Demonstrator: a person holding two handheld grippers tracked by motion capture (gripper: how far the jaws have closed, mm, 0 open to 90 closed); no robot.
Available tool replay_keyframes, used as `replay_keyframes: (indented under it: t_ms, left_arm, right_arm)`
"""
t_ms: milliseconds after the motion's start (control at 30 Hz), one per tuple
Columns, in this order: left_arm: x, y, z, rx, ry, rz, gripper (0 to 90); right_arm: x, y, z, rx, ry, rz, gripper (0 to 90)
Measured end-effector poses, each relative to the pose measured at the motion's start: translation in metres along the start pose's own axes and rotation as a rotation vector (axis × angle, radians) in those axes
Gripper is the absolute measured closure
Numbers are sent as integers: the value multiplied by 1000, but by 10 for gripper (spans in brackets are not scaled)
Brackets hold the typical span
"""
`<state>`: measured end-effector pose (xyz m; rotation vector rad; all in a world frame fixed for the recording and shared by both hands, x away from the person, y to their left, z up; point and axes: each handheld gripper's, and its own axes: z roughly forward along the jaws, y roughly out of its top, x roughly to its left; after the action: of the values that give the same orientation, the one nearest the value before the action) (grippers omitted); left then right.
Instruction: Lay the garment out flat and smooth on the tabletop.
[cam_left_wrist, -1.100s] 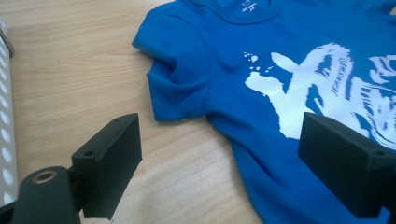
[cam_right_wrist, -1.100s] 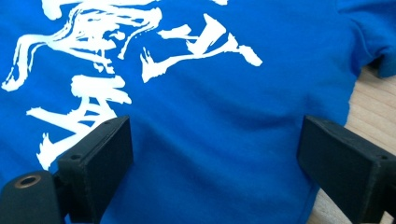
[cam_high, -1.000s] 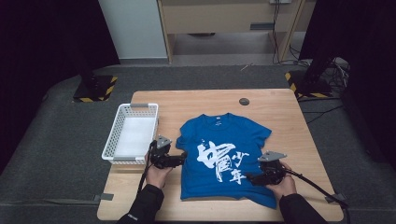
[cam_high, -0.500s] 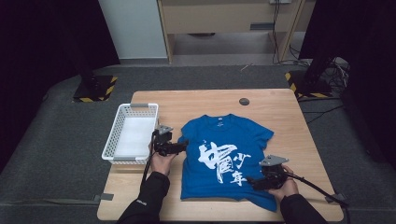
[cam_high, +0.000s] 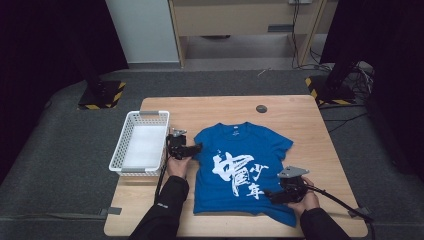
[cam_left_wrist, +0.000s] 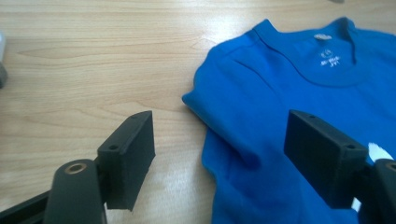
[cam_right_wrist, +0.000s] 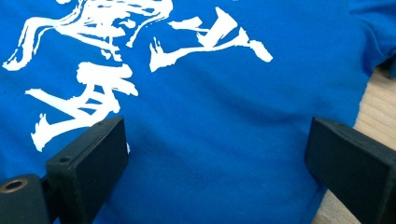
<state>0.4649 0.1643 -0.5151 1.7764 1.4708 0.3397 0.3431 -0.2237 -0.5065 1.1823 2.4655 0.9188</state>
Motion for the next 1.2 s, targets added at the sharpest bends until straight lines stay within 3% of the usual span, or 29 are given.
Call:
replay_keyframes:
  t_ms: [200,333,500,633,800,1100,1200]
  left_arm:
    - [5,-2,12,27,8,-13,292]
    - [3,-1,16,30,12,12,360]
    - [2,2,19,38,28,48,504]
    - [-1,1,19,46,66,98,651]
    - [-5,1,19,58,58,102,838]
    - [-6,1,18,59,45,96,885]
    - [-6,5,12,26,21,73,887]
  right_arm:
    - [0,0,0,2,1,1,63]
    - [0,0,0,3,1,1,63]
    - [0,0,0,3,0,1,63]
    - [0,0,0,4,1,1,63]
    - [0,1,0,5,1,1,63]
    - [0,1,0,5,1,0,63]
    - [0,1,0,6,1,0,63]
